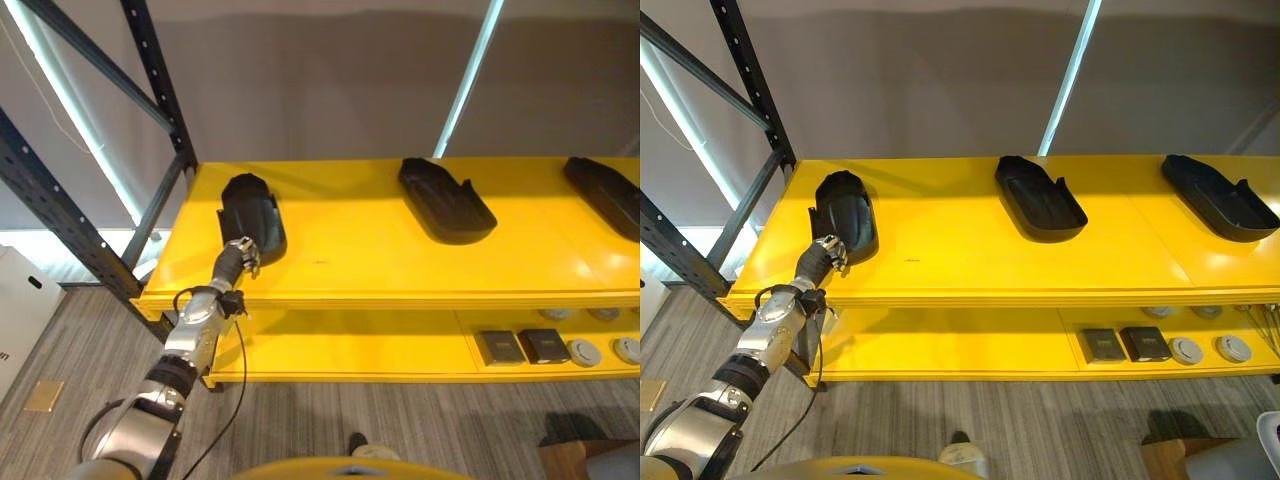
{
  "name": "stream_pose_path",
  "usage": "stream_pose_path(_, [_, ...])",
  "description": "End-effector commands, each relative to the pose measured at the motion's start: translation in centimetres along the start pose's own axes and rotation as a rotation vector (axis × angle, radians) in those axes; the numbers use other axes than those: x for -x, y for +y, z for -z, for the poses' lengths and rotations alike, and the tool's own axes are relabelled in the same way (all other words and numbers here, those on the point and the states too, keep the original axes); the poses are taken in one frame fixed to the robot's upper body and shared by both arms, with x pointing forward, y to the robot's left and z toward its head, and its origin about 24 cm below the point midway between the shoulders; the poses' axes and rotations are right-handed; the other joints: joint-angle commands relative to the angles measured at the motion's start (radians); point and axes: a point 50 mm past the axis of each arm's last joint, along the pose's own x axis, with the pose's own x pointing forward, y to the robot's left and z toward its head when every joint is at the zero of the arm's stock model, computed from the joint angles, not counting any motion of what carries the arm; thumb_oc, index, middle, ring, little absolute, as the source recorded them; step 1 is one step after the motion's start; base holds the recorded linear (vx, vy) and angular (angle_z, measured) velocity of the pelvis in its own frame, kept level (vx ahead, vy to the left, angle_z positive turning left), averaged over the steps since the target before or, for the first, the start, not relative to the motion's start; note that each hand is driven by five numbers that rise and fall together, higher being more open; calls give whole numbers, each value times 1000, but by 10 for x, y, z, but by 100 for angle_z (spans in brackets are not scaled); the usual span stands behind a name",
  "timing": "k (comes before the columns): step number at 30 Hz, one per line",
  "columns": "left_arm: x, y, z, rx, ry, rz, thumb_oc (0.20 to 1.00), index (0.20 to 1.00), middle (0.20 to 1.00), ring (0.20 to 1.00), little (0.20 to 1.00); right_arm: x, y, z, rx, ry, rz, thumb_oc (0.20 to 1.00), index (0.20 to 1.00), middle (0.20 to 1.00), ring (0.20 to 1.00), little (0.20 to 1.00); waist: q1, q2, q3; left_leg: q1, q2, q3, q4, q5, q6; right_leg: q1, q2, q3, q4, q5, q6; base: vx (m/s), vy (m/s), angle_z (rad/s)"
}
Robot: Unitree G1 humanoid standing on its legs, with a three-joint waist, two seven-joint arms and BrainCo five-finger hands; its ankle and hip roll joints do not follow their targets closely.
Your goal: Move parts from the plastic box to the shelf.
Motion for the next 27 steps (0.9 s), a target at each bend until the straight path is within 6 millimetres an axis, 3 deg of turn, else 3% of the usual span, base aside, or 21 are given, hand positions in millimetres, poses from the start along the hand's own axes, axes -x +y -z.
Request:
stream_pose_path(1, [-22, -19, -23, -46, -59, 59, 200, 200, 200, 200, 200, 2, -6, 4, 56, 46, -3, 1000, 1000, 1000, 1000, 1000, -3, -13, -12, -59, 17, -24, 169, -97, 15, -17, 8, 4, 33, -31, 36, 0, 0, 0])
stream_pose_path(9, [-27, -28, -31, -30, -82, 59, 200, 200, 200, 200, 200, 2, -7, 3, 71, 47, -1, 1000, 1000, 1000, 1000, 1000, -11, -12, -17, -56, 17, -20, 163, -95, 14, -19, 13, 9, 30, -30, 35, -1, 2, -1])
stream_pose_path(17, [-30, -17, -24, -46, -31, -33, 200, 200, 200, 200, 200, 0, -3, 3, 86, 57, -10, 1000, 1000, 1000, 1000, 1000, -17, -13, -23, -55, 14, -21, 156, -91, 15, -19, 15, 12, 30, -32, 34, -1, 5, -3])
stream_pose_path(27, [-32, -27, -50, -7, -175, 27, 200, 200, 200, 200, 200, 1, -5, 2, 126, 64, -22, 1000, 1000, 1000, 1000, 1000, 0, -13, -16, -60, 10, -36, 153, -87, 15, -16, 14, -1, 36, -36, 35, -3, 2, 0])
